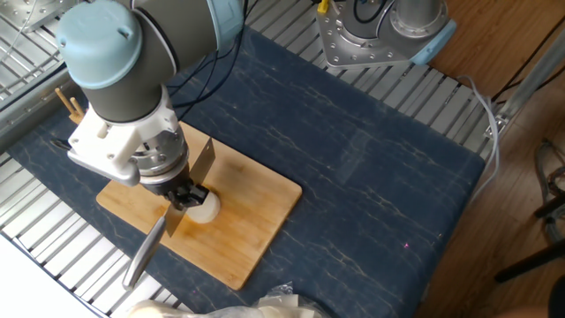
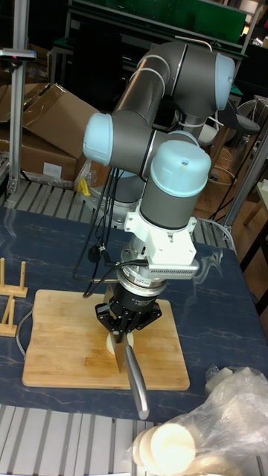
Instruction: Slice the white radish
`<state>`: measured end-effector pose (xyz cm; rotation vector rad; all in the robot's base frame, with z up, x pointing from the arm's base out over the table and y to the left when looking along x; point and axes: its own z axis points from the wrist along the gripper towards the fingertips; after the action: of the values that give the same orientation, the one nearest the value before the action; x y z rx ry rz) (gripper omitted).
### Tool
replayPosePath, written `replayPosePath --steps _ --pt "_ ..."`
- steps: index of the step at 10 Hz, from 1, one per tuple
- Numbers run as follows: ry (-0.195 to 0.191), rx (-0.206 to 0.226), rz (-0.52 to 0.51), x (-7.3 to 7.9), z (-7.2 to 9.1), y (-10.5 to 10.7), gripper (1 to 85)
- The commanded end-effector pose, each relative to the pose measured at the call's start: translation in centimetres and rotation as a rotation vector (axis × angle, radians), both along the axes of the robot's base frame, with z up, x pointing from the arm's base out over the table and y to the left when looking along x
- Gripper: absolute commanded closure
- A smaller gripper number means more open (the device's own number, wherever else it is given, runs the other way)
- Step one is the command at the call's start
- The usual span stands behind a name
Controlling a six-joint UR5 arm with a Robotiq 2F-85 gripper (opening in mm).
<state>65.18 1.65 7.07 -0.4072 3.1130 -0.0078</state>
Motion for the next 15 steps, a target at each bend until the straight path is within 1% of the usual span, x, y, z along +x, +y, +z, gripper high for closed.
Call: replayPosePath --steps 1,5,7,11,15 --pt "-0.005 0.008 -0.002 0.4 -0.3 0.1 84.7" --pt "-0.021 0.010 0.012 1.1 -1.1 0.0 84.7" --pt "-0.038 0.020 0.023 1.6 -1.4 0.0 84.7" --pt "-0.055 0.038 0.033 2.0 -1.4 0.3 84.7" --pt "-0.089 0.050 0.051 2.7 -1.6 0.2 84.7"
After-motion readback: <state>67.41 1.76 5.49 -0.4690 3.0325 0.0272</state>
